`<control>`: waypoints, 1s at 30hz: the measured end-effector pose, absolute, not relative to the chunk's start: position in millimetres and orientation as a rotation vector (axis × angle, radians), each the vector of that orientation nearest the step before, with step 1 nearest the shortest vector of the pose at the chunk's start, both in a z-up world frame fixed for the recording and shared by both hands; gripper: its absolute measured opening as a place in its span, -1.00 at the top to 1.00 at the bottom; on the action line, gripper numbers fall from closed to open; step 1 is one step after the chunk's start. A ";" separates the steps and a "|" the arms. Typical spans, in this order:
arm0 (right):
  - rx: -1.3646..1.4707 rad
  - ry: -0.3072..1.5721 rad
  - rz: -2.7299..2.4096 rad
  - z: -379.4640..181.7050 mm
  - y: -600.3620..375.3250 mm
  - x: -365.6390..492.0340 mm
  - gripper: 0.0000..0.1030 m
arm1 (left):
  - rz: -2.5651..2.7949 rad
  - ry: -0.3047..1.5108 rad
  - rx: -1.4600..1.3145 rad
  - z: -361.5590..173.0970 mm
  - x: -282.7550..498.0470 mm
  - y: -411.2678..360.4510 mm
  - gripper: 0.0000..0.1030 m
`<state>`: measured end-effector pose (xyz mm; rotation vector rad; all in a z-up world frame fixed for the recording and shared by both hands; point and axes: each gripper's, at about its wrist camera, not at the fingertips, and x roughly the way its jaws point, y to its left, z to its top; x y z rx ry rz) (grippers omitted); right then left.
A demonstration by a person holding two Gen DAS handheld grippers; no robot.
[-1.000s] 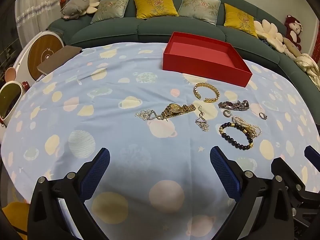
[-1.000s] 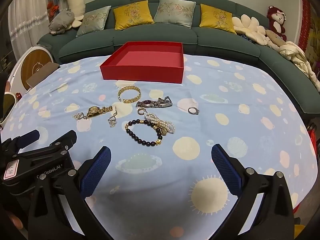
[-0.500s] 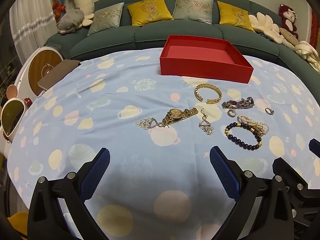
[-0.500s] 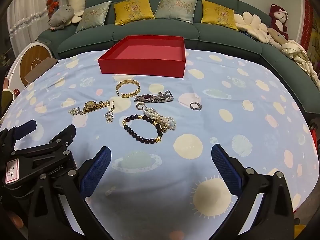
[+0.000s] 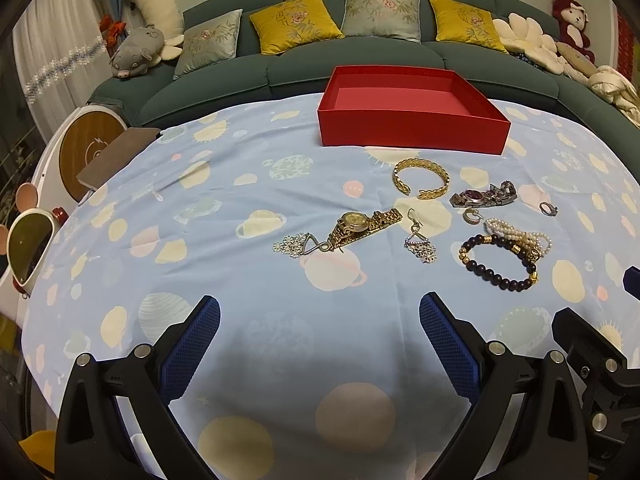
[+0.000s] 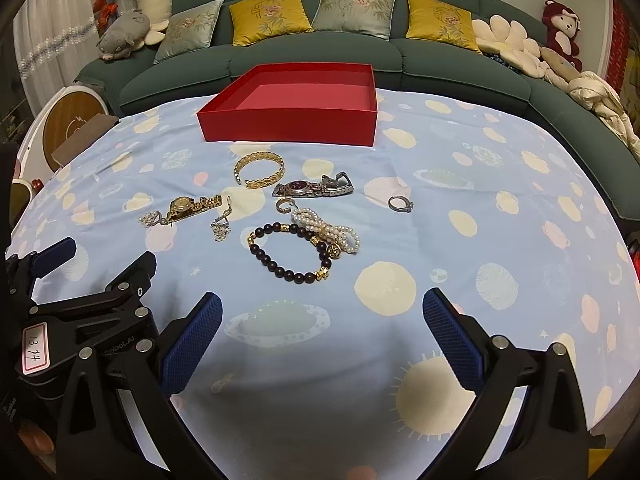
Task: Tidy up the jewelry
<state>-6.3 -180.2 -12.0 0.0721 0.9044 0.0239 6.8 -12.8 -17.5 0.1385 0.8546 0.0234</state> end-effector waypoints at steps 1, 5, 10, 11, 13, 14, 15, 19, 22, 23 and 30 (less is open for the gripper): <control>0.072 0.904 0.022 -12.6 -180.6 -6.4 -0.90 | 0.023 0.854 0.135 -17.4 6.6 -12.4 -0.89; 0.071 0.908 0.014 -15.5 -183.5 -5.4 -0.90 | 0.025 0.860 0.112 -18.0 8.1 -9.3 -0.89; 0.074 0.909 0.007 -17.5 -186.9 -4.6 -0.90 | 0.011 0.861 0.112 -18.9 8.8 -10.5 -0.89; 0.076 0.909 0.006 -17.5 -187.3 -4.8 -0.90 | 0.011 0.863 0.116 -19.5 8.8 -11.2 -0.89; 0.076 0.909 0.007 -17.4 -187.5 -5.0 -0.90 | 0.005 0.871 0.116 -20.8 9.3 -11.8 -0.89; 0.075 0.907 0.007 -17.3 -187.6 -5.2 -0.90 | 0.003 0.877 0.115 -21.7 9.5 -12.1 -0.89; 0.074 0.907 0.007 -17.4 -187.6 -4.8 -0.90 | 0.003 0.885 0.114 -22.7 10.2 -12.1 -0.89; 0.076 0.907 0.013 -17.0 -187.5 -4.5 -0.90 | 0.005 0.905 0.097 -26.4 12.2 -10.0 -0.89; 0.077 0.907 0.018 -16.4 -187.1 -4.9 -0.90 | 0.009 0.905 0.093 -26.3 12.2 -8.8 -0.89; 0.078 0.907 0.019 -16.2 -187.0 -4.8 -0.90 | 0.010 0.905 0.093 -26.0 12.2 -8.8 -0.89; 0.081 0.903 0.017 -15.6 -186.4 -5.6 -0.90 | 0.009 0.901 0.097 -26.4 12.2 -9.1 -0.89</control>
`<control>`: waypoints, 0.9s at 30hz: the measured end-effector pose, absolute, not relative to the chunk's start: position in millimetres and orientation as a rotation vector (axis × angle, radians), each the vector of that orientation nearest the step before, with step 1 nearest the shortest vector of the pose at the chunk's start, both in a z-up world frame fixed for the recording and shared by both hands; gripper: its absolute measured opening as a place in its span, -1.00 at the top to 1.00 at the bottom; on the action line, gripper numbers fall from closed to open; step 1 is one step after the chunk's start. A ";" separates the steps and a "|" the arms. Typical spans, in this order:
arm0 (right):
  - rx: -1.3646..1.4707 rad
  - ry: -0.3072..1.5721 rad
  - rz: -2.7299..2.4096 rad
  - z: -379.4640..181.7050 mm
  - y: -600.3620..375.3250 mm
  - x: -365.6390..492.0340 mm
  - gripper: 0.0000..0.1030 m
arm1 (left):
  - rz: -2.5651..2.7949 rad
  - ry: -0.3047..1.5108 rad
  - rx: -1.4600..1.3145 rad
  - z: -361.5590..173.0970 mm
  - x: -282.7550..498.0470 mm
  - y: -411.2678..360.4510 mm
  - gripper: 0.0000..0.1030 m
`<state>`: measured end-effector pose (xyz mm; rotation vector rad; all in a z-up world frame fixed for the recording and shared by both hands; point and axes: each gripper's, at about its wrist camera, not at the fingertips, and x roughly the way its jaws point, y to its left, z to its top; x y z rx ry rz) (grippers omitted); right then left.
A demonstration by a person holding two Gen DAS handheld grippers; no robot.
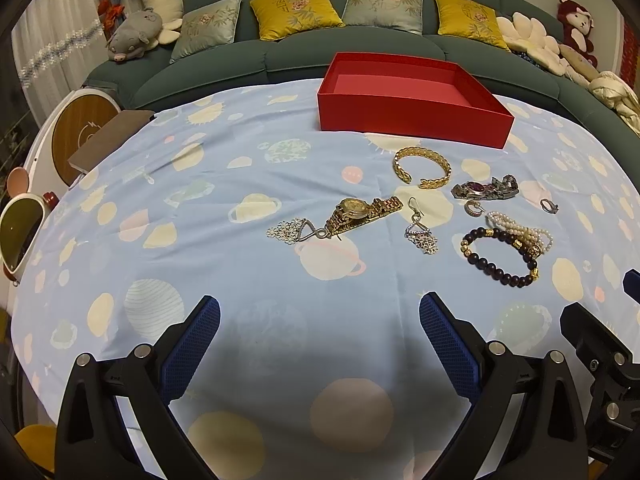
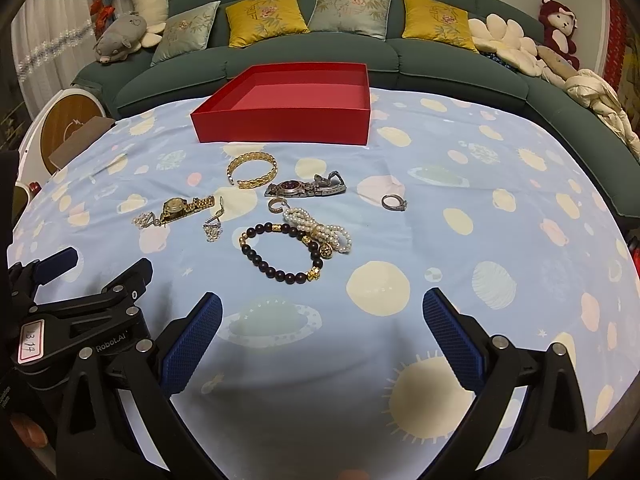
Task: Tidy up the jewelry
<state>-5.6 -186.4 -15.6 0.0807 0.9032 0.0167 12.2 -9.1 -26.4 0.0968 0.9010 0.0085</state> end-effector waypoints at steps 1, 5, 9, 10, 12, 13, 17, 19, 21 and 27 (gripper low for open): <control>0.081 0.903 0.016 -15.3 -186.3 -5.6 -0.90 | 0.009 0.901 0.096 -26.4 12.4 -9.2 -0.89; 0.081 0.903 0.016 -15.4 -186.4 -5.4 -0.90 | 0.009 0.901 0.097 -26.0 12.2 -9.3 -0.89; 0.083 0.902 0.016 -15.2 -187.1 -5.3 -0.90 | 0.009 0.901 0.094 -25.8 12.2 -9.0 -0.89; 0.083 0.902 0.016 -15.1 -187.3 -5.2 -0.90 | 0.008 0.901 0.091 -25.8 12.4 -8.6 -0.89; 0.084 0.901 0.017 -15.1 -187.2 -5.4 -0.90 | 0.008 0.901 0.085 -25.6 12.5 -7.9 -0.89; 0.085 0.901 0.017 -14.8 -187.5 -5.2 -0.90 | 0.009 0.900 0.084 -25.4 12.4 -7.9 -0.89; 0.085 0.901 0.017 -14.8 -187.7 -5.2 -0.90 | 0.008 0.899 0.086 -24.8 12.0 -7.8 -0.89; 0.085 0.901 0.017 -14.8 -187.6 -5.3 -0.90 | 0.008 0.899 0.087 -24.8 12.1 -8.0 -0.89; 0.084 0.900 0.017 -14.7 -187.6 -5.3 -0.90 | 0.007 0.898 0.087 -24.8 12.2 -7.9 -0.89; 0.085 0.900 0.018 -14.5 -187.9 -4.9 -0.90 | 0.009 0.898 0.085 -24.9 12.1 -7.6 -0.89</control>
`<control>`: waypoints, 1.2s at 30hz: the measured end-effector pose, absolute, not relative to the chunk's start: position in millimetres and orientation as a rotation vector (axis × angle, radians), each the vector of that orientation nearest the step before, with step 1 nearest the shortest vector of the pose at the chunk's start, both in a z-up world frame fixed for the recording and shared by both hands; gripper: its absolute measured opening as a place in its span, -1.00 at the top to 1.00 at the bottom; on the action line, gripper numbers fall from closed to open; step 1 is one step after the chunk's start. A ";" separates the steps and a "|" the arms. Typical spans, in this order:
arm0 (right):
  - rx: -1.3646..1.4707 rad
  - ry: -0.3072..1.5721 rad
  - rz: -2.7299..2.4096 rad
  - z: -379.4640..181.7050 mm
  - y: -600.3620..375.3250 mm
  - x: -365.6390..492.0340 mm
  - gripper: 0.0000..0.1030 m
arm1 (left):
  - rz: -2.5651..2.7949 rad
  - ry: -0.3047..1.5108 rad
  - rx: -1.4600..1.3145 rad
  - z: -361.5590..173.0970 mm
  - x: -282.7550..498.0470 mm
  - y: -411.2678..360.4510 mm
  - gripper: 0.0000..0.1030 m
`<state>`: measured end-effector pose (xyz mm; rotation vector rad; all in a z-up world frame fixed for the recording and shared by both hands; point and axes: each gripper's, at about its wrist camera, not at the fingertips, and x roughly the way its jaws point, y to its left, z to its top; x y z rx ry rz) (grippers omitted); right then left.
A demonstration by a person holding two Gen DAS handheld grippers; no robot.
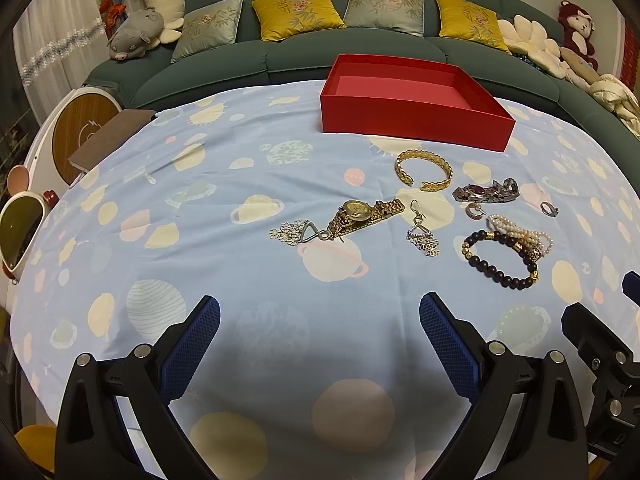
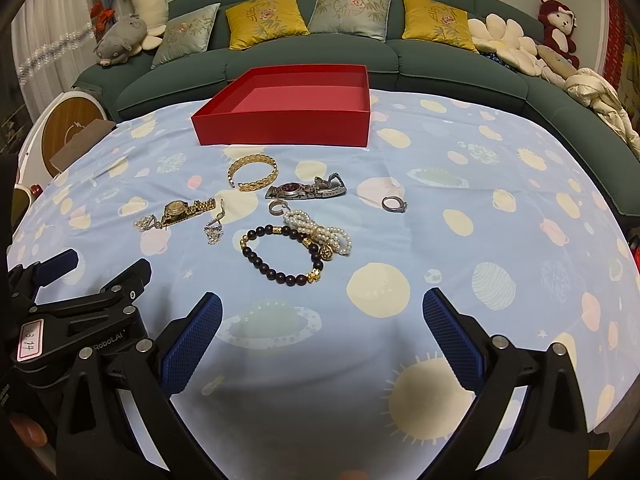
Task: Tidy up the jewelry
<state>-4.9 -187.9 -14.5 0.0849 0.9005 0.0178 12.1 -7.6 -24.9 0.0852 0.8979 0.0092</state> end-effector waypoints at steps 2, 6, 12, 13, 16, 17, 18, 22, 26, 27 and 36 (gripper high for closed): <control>0.086 0.900 0.018 -14.6 -187.8 -5.0 -0.90 | 0.009 0.897 0.087 -25.1 12.2 -7.5 -0.89; 0.087 0.900 0.018 -14.3 -188.1 -4.8 -0.90 | 0.008 0.897 0.089 -25.3 12.8 -7.5 -0.89; 0.088 0.900 0.018 -14.4 -188.6 -4.8 -0.90 | 0.005 0.898 0.078 -25.1 11.9 -5.9 -0.89; 0.087 0.900 0.018 -14.4 -188.6 -4.8 -0.90 | 0.005 0.897 0.078 -25.0 11.7 -5.8 -0.89; 0.089 0.899 0.018 -14.7 -188.8 -5.2 -0.90 | 0.005 0.898 0.073 -24.9 12.0 -5.1 -0.89; 0.091 0.899 0.017 -14.4 -189.0 -4.6 -0.90 | 0.005 0.899 0.068 -24.7 12.4 -4.3 -0.89; 0.092 0.899 0.016 -14.2 -189.1 -4.2 -0.90 | 0.004 0.900 0.062 -24.3 12.9 -3.3 -0.89; 0.101 0.898 0.007 -14.2 -192.0 -2.5 -0.90 | 0.010 0.896 0.039 -21.3 14.7 3.8 -0.89; 0.111 0.887 -0.005 -13.3 -199.9 -2.2 -0.90 | 0.020 0.898 0.009 -20.7 18.7 17.9 -0.89; 0.116 0.886 -0.010 -13.3 -203.1 -2.5 -0.90 | 0.020 0.902 0.005 -21.2 20.6 21.9 -0.89; 0.154 0.888 -0.037 -17.5 -227.2 -3.1 -0.90 | 0.038 0.902 -0.029 -24.0 32.5 54.1 -0.89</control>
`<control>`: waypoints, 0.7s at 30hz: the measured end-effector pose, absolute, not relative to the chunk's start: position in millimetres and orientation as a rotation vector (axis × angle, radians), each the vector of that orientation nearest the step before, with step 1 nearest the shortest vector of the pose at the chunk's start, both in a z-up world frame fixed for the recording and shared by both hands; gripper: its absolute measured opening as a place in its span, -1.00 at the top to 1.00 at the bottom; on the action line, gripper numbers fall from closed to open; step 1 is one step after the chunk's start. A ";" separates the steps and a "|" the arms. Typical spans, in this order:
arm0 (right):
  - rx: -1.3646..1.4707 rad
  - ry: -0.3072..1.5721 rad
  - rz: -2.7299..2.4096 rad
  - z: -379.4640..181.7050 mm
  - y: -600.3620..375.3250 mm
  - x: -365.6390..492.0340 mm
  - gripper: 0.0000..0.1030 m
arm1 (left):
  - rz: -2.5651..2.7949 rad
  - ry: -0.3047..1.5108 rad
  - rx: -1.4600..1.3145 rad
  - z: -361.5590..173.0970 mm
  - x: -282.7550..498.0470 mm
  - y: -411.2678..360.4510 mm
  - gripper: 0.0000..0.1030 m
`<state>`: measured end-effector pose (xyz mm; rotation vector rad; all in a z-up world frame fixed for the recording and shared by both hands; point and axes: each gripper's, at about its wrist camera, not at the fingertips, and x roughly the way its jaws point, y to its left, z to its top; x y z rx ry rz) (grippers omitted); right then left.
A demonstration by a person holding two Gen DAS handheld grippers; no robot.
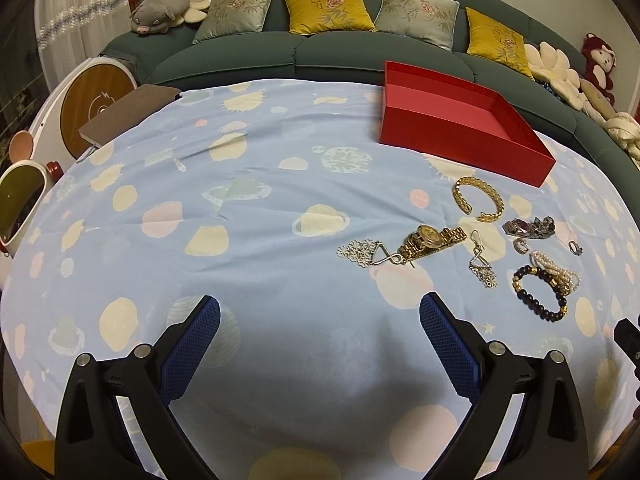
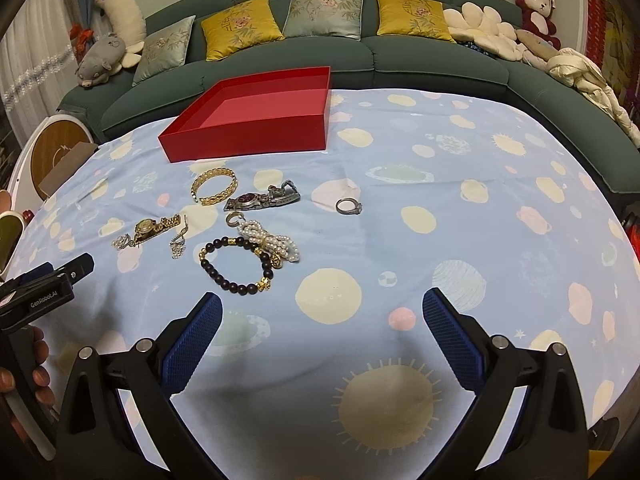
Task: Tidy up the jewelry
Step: 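Lower the left gripper onto the gold watch and close it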
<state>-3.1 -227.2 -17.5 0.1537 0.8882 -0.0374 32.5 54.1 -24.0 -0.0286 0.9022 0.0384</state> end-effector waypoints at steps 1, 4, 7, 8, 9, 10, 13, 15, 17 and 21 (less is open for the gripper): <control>0.156 0.888 -0.039 -17.7 -228.7 -3.3 -0.90 | 0.035 0.903 -0.036 -23.8 34.0 55.4 -0.89; 0.157 0.889 -0.042 -17.5 -231.5 -3.3 -0.90 | 0.028 0.905 -0.052 -23.2 40.0 55.3 -0.89; 0.153 0.885 -0.045 -16.2 -232.3 0.3 -0.90 | 0.019 0.887 -0.040 -22.5 47.3 47.1 -0.89; 0.150 0.881 -0.045 -15.5 -233.0 3.0 -0.90 | 0.004 0.886 -0.023 -22.2 50.9 41.3 -0.89; 0.144 0.878 -0.047 -14.9 -233.6 6.3 -0.90 | -0.014 0.891 -0.002 -22.0 54.8 35.0 -0.89; 0.135 0.881 -0.051 -14.5 -234.5 10.5 -0.89 | -0.035 0.895 0.020 -21.3 58.7 27.8 -0.89; 0.105 0.910 -0.038 -11.1 -237.9 24.6 -0.84 | -0.113 0.892 0.079 -16.6 67.5 7.7 -0.89; 0.099 0.934 -0.009 -6.5 -240.2 33.1 -0.84 | -0.149 0.877 0.123 -14.7 74.8 -2.6 -0.89; 0.085 0.952 0.015 -3.4 -241.5 41.4 -0.79 | -0.161 0.858 0.164 -15.3 83.3 -10.9 -0.89; 0.004 0.962 0.007 -4.6 -243.3 60.9 -0.62 | -0.180 0.869 0.197 -23.3 100.0 -21.1 -0.89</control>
